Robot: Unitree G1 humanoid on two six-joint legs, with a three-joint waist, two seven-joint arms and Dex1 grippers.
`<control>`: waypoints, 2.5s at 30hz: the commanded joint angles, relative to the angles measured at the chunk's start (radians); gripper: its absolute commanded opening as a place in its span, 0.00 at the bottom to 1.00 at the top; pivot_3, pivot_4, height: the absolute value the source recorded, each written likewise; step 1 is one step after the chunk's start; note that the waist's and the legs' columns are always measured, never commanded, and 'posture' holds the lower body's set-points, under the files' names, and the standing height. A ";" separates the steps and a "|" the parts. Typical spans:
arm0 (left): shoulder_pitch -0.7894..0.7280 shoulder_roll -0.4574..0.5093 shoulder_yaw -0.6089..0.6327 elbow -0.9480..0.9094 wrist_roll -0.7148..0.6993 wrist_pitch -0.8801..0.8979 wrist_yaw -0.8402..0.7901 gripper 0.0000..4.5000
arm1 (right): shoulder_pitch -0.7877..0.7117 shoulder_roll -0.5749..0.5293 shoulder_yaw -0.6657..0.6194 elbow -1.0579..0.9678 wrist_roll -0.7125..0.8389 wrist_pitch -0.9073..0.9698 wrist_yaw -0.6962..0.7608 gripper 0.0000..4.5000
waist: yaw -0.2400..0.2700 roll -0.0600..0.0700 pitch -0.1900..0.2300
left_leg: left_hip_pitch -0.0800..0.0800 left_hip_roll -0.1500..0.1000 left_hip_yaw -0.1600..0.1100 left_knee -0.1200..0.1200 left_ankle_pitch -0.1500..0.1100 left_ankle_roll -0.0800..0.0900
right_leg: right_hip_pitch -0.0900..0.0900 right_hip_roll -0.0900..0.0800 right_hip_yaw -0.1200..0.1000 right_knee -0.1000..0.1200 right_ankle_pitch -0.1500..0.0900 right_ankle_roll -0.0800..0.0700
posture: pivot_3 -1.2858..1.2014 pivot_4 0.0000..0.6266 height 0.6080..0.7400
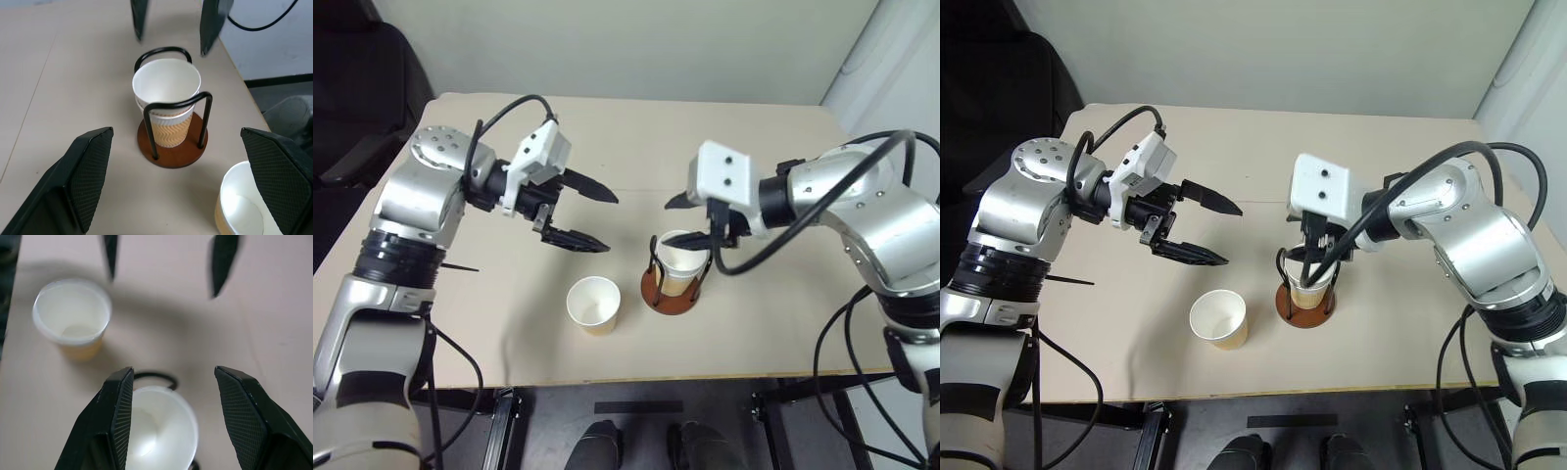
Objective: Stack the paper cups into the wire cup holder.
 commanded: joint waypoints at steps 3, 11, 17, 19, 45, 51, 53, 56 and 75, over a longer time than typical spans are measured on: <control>0.016 0.049 0.022 -0.076 0.050 -0.080 -0.031 1.00 | 0.015 0.037 -0.121 -0.053 0.062 0.059 -0.085 0.58 | -0.001 0.000 0.000 | 0.000 0.000 0.000 -0.001 0.000 0.000 | 0.000 0.000 0.000 0.000 0.000 0.000 | 0.52 0.24 1.00; 0.079 0.065 0.016 -0.157 0.114 -0.134 -0.031 1.00 | 0.055 -0.021 -0.202 -0.098 0.160 0.119 -0.082 0.58 | 0.000 0.000 0.000 | 0.000 0.000 0.000 -0.001 0.000 0.000 | 0.000 0.000 0.000 -0.001 0.000 0.000 | 0.52 0.24 1.00; 0.096 0.058 0.009 -0.170 0.124 -0.122 -0.031 1.00 | 0.082 -0.096 -0.298 -0.165 0.303 0.218 -0.064 0.58 | 0.000 0.000 0.000 | 0.000 0.000 0.000 -0.001 0.000 0.000 | 0.000 0.000 0.000 0.000 0.000 0.000 | 0.52 0.24 1.00; 0.100 0.055 0.006 -0.167 0.130 -0.124 -0.031 1.00 | 0.097 -0.124 -0.323 -0.179 0.330 0.237 -0.071 0.58 | 0.001 0.000 0.000 | 0.000 0.000 0.000 -0.001 0.000 0.000 | 0.000 0.000 0.000 0.000 0.000 0.000 | 0.52 0.24 1.00; 0.138 0.019 -0.071 -0.148 0.236 -0.185 -0.011 1.00 | 0.226 -0.279 -0.440 -0.240 0.503 0.255 -0.188 0.58 | 0.005 0.000 0.000 | 0.000 0.000 0.000 0.000 0.000 -0.001 | 0.000 0.000 0.000 0.001 0.000 0.000 | 0.52 0.24 1.00; 0.141 -0.015 -0.084 -0.124 0.290 -0.230 -0.002 1.00 | 0.229 -0.285 -0.434 -0.236 0.513 0.245 -0.206 0.58 | 0.003 0.000 0.000 | 0.000 0.000 0.000 -0.001 0.000 -0.001 | 0.000 0.000 0.000 0.001 0.000 0.000 | 0.52 0.24 1.00; 0.154 -0.018 -0.089 -0.125 0.301 -0.241 -0.008 1.00 | 0.230 -0.287 -0.434 -0.237 0.516 0.243 -0.212 0.58 | 0.003 0.000 0.000 | 0.000 0.000 0.000 -0.001 0.000 -0.001 | 0.000 0.000 0.000 0.001 0.000 0.000 | 0.52 0.24 1.00; 0.173 -0.024 -0.091 -0.141 0.300 -0.235 -0.012 1.00 | 0.236 -0.291 -0.436 -0.238 0.518 0.240 -0.216 0.58 | 0.003 0.000 0.000 | 0.000 0.000 0.000 -0.001 0.000 -0.001 | 0.000 0.000 0.001 0.001 0.000 0.000 | 0.52 0.24 1.00; 0.151 -0.005 -0.092 -0.117 0.225 -0.163 -0.031 0.01 | 0.279 -0.322 -0.439 -0.217 0.519 0.192 -0.231 0.59 | 0.004 0.000 0.000 | 0.000 0.000 0.000 0.000 0.000 -0.001 | 0.000 0.000 0.000 0.002 0.000 0.000 | 0.52 0.24 1.00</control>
